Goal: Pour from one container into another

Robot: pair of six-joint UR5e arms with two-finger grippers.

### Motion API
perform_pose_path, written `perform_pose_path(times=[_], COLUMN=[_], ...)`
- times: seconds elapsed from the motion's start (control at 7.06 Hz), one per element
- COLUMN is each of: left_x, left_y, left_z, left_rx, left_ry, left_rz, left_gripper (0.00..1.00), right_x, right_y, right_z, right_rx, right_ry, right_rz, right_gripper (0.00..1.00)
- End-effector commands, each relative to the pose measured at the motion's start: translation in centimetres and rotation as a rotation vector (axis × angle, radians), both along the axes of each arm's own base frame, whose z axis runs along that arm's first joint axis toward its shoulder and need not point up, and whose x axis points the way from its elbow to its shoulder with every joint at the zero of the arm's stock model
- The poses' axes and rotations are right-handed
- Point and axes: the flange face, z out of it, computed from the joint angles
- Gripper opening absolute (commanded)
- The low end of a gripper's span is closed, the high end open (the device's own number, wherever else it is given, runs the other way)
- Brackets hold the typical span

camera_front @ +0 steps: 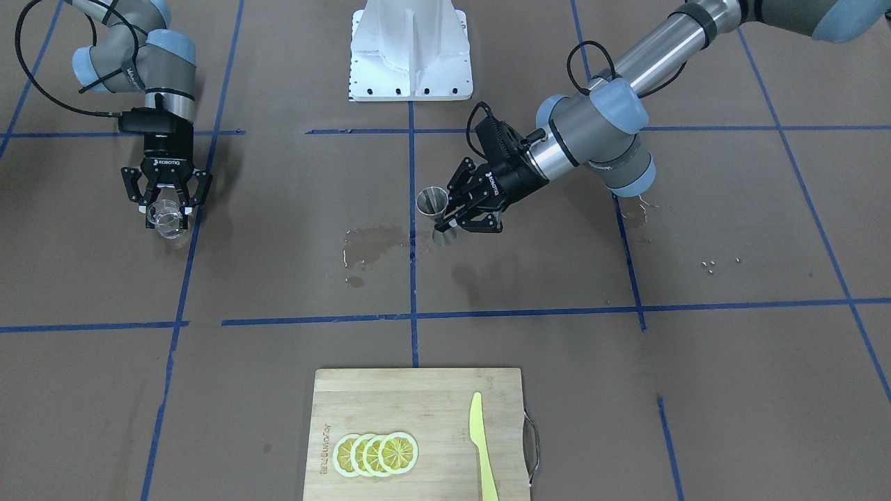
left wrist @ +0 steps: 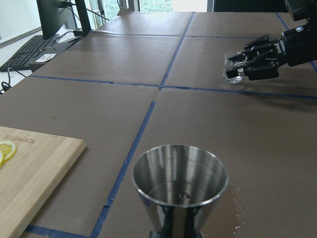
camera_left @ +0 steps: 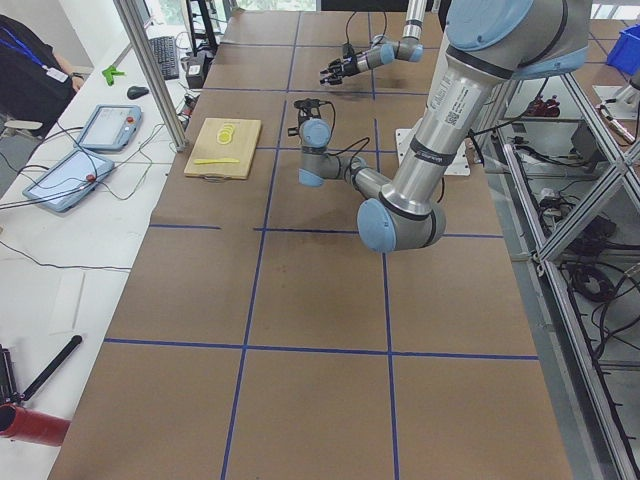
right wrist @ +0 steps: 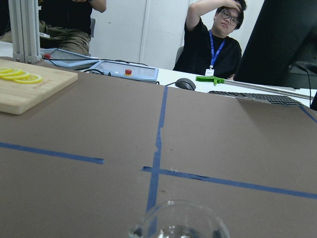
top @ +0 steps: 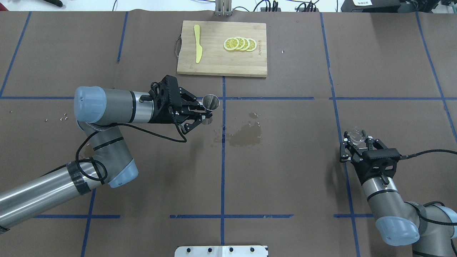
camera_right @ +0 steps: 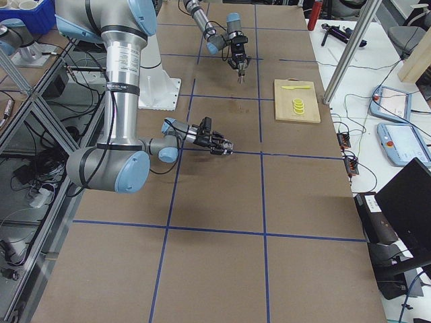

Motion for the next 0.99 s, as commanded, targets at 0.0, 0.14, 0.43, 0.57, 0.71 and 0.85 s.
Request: perform_pose_path(times=[0.0, 0.14, 0.43, 0.57, 0.71, 0.85], left_x=[0.0, 0.0, 0.0, 0.2, 0.5, 0.9], left_y=[0.0, 0.1, 0.2, 0.6, 1.0, 1.2], left_z=[0.1, 0.0, -0.1, -0.5, -0.7, -0.7], left_rx=[0.0, 0.002, 0.004, 0.005, 0.006, 0.003], left_ry=[0.0, 0.001, 0.004, 0.009, 0.011, 0.007], left_rz=[0.001, 0.0, 0.0, 0.007, 0.014, 0.019], left_gripper=[0.0, 0.0, 0.0, 0.0, 0.0, 0.0], right_x=[2.1, 2.8, 3.1, 1.8, 0.7, 0.5], right_y=[-1.1, -1.9, -4.9, -6.1, -6.5, -6.6], right_z=[-2.2, -2.5, -4.5, -8.2, -10.6, -12.0], right_rx=[0.115, 0.11, 0.118, 0.202, 0.229, 0.24], right_ry=[0.066, 0.014, 0.044, 0.11, 0.08, 0.067], right_rz=[-0.049, -0.106, -0.225, -0.243, -0.239, -0.239], right_gripper=[0.0, 0.0, 0.0, 0.0, 0.0, 0.0])
